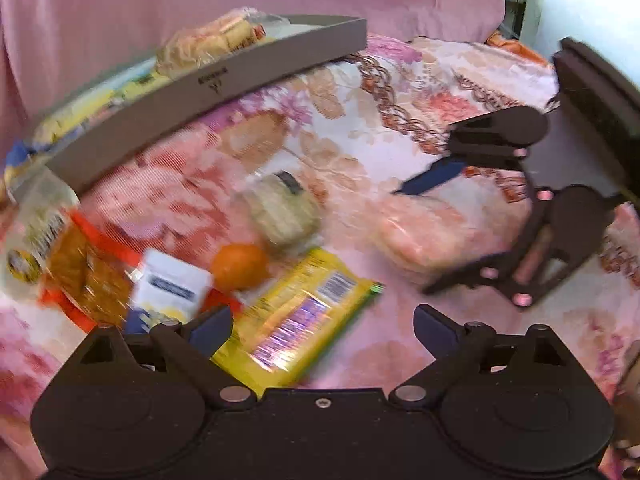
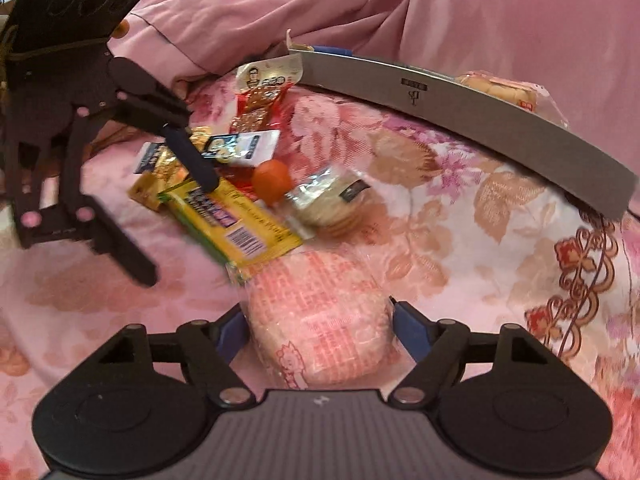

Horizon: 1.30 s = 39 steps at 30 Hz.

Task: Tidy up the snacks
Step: 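Grasp the yellow wafer bar with the left tool while the right tool grasps the pink bun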

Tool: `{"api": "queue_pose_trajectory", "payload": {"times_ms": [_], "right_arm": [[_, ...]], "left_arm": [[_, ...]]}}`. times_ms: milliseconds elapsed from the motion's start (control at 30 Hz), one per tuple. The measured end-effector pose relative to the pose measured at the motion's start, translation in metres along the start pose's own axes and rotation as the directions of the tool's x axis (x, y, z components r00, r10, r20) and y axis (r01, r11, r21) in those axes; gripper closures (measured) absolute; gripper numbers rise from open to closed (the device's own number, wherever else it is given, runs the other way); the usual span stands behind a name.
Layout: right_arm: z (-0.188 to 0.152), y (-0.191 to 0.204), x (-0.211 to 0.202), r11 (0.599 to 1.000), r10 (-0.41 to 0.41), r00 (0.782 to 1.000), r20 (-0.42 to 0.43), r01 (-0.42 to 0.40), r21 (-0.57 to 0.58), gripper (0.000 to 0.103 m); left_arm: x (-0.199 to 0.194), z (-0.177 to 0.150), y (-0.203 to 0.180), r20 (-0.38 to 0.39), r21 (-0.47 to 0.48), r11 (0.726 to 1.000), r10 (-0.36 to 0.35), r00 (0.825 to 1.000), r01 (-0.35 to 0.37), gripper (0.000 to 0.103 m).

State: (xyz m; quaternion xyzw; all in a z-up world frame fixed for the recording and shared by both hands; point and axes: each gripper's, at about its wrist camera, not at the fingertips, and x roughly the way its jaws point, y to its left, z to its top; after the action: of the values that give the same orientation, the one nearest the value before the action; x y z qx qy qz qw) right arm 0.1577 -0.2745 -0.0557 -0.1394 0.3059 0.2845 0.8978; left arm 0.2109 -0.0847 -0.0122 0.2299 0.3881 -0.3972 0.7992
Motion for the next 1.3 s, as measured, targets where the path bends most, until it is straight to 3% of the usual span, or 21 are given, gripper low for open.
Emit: {"api": "queue_pose_trajectory", "payload": {"times_ms": [67, 233, 300, 467, 667, 767, 967, 1133, 1300], "right_arm": [[-0.001, 0.003, -0.002, 1.000, -0.007, 1.000, -0.003, 0.007, -0.027, 0.021], [0.003, -0.001, 0.001, 1.000, -0.007, 1.000, -0.001, 0.007, -0.020, 0.018], [0.005, -0.002, 0.004, 1.000, 0.000, 1.000, 0.003, 0.000, -0.021, 0.015], [0.005, -0.006, 0.010, 1.000, 0.014, 1.000, 0.011, -0.014, 0.017, 0.015], [0.001, 0.001, 0.002, 0.998, -0.020, 1.000, 0.006, 0.019, 0.058, 0.026], [-0.005, 0.012, -0.006, 0.996, -0.048, 0.999, -0.001, 0.048, 0.079, 0.029], [-0.016, 0.039, -0.026, 0.990, -0.085, 0.996, -0.026, 0.088, 0.111, 0.029], [-0.019, 0.067, -0.039, 0.984, -0.121, 0.991, -0.047, 0.126, 0.124, 0.029], [-0.021, 0.073, -0.045, 0.976, -0.142, 0.989, -0.042, 0.147, 0.163, 0.027]], "left_arm": [[0.008, 0.004, 0.006, -0.021, 0.034, 0.999, 0.018, 1.000, -0.017, 0.004], [0.025, 0.008, 0.014, -0.112, 0.093, 0.995, -0.036, 0.993, 0.046, 0.006], [0.026, 0.006, 0.012, -0.128, 0.111, 0.993, -0.030, 0.991, 0.045, 0.015], [0.024, 0.002, 0.014, -0.131, 0.031, 0.998, -0.054, 0.990, 0.058, 0.035], [0.011, -0.007, -0.009, -0.128, -0.075, 0.997, -0.017, 0.992, 0.007, 0.052], [0.008, -0.018, -0.030, -0.125, -0.143, 0.987, 0.054, 0.991, -0.072, 0.052], [-0.005, -0.047, -0.065, -0.076, -0.292, 0.928, 0.217, 0.973, -0.230, 0.053], [-0.026, -0.070, -0.080, -0.066, -0.382, 0.889, 0.246, 0.967, -0.253, 0.053], [-0.028, -0.081, -0.072, -0.025, -0.464, 0.859, 0.230, 0.973, -0.216, 0.043]]}}
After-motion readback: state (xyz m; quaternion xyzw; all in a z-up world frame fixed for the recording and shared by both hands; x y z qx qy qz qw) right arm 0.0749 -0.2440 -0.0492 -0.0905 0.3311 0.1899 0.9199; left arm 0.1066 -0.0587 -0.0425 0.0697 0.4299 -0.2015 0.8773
